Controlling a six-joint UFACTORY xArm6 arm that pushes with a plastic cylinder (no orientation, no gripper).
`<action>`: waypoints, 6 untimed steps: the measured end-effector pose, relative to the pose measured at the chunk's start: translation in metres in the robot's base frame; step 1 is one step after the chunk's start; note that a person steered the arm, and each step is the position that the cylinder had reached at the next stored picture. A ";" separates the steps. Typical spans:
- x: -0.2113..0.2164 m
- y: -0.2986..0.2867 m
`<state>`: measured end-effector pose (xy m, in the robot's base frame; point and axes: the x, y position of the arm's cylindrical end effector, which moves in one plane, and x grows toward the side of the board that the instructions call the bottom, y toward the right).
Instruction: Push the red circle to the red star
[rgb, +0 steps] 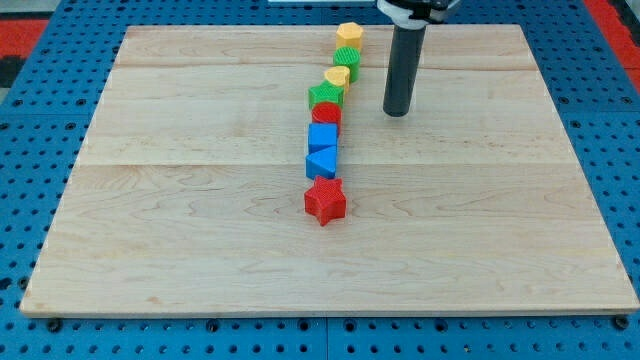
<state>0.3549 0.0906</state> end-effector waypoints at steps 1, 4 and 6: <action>0.000 -0.014; 0.022 -0.109; 0.055 -0.192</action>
<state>0.4096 -0.1013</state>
